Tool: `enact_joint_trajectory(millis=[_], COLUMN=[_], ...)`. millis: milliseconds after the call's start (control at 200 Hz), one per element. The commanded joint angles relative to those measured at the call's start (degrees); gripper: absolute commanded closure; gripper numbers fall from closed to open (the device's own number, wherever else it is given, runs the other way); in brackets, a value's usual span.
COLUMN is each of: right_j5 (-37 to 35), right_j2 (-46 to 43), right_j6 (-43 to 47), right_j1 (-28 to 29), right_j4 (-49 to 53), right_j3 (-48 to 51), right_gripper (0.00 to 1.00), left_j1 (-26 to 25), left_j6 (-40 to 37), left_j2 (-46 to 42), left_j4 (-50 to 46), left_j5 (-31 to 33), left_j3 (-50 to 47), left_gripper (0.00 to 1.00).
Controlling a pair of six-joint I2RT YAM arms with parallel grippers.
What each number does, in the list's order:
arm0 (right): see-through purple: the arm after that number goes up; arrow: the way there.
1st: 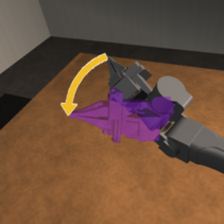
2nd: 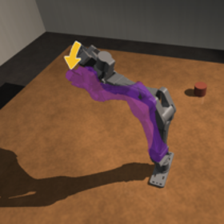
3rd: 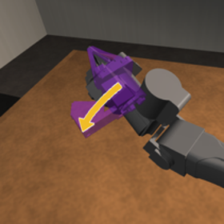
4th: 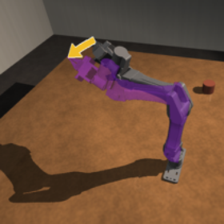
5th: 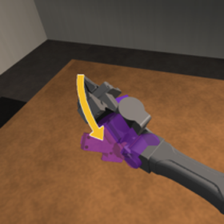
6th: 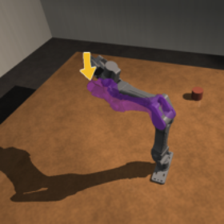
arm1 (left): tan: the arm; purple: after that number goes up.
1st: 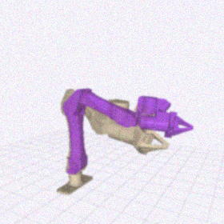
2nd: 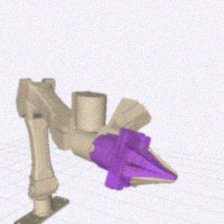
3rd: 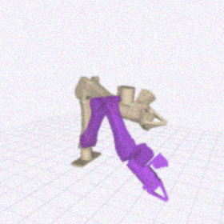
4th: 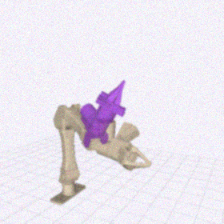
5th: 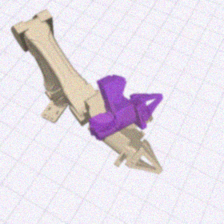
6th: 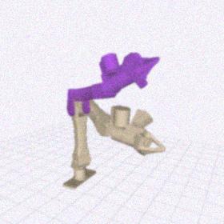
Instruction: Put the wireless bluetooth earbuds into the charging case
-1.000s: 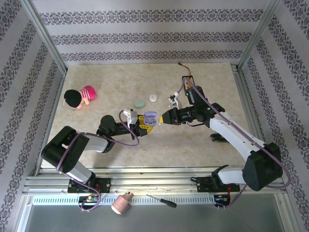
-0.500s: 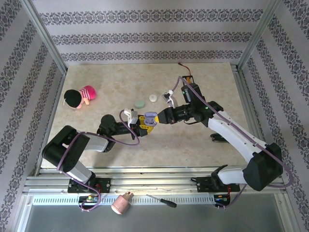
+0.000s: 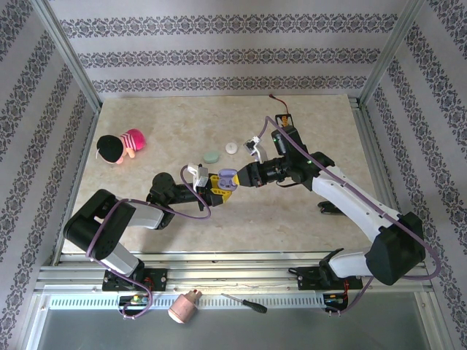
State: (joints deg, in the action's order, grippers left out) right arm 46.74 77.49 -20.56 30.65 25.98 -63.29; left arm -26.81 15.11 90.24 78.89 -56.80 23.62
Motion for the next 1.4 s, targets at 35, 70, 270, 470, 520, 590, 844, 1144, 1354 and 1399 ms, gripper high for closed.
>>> enact_joint_trajectory(millis=[35, 70, 270, 470, 520, 590, 844, 1144, 1354, 1399], right_j5=[-0.2, -0.1, -0.6, -2.4, -2.6, -2.8, -4.3, -16.1, -23.8, -24.1], right_j2=[0.8, 0.9, 1.3, -0.4, -1.1, -2.5, -12.5, -11.1, 3.7, 6.8], right_j6=[1.9, 1.8, 1.9, 1.2, 1.1, 1.3, 4.1, -5.3, -12.1, -12.7], right_j1=[1.1, 1.2, 1.1, 0.9, 0.7, 0.2, -3.1, -12.0, -15.7, -15.8], right_j4=[0.0, 0.0, 0.5, 0.7, 0.7, 0.3, -5.1, -11.4, -11.3, -12.2], right_j3=[-0.6, -0.5, -0.3, -0.9, -0.9, -0.6, 6.3, 12.6, 9.2, 8.3], right_gripper=[0.80, 0.80, 0.75, 0.59, 0.56, 0.52, 0.44, 0.46, 0.56, 0.57], left_j1=[1.0, 1.0, 1.0, 1.0, 1.0, 0.9, 1.0, 1.1, 1.0, 1.0], left_j6=[1.0, 1.0, 0.9, 0.5, 0.3, -0.6, -8.0, -8.4, -7.2, -7.3], left_j2=[-1.5, -1.5, -1.7, -1.8, -1.8, -1.8, -1.6, -2.0, -2.2, -2.5], left_j4=[2.9, 2.9, 2.9, 2.9, 2.9, 2.9, 2.9, 2.8, 2.8, 2.8], left_j5=[-0.7, -0.6, -0.5, -0.3, -0.1, 0.3, 1.3, 1.0, 1.8, 1.9], left_j3=[1.4, 1.4, 1.4, 1.1, 1.1, 0.8, -0.9, -1.0, -1.2, -1.5], left_gripper=[0.67, 0.67, 0.67, 0.67, 0.67, 0.67, 0.67, 0.67, 0.67, 0.67])
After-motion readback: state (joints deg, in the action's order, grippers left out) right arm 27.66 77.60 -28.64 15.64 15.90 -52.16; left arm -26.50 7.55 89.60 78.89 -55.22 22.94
